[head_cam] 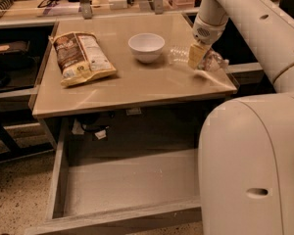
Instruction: Pick water bottle from top drawer and place on counter
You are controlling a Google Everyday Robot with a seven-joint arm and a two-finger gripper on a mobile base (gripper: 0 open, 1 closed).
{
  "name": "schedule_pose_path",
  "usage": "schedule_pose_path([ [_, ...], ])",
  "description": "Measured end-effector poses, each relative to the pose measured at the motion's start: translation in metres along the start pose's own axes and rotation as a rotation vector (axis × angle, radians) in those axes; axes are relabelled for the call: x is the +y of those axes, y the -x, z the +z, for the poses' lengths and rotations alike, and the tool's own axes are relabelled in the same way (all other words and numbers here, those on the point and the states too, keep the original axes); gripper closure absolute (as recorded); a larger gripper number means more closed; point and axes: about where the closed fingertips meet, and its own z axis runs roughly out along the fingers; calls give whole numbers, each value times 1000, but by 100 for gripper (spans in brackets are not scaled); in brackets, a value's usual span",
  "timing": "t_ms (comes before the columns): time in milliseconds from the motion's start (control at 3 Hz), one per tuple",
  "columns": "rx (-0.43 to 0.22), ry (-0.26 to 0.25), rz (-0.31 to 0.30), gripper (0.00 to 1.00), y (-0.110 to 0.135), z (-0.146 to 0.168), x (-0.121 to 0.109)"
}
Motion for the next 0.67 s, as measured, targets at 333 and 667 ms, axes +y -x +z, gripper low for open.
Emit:
schedule_pose_path([
  [333,0,0,0,0,0,0,0],
  [667,0,0,0,0,0,0,0],
])
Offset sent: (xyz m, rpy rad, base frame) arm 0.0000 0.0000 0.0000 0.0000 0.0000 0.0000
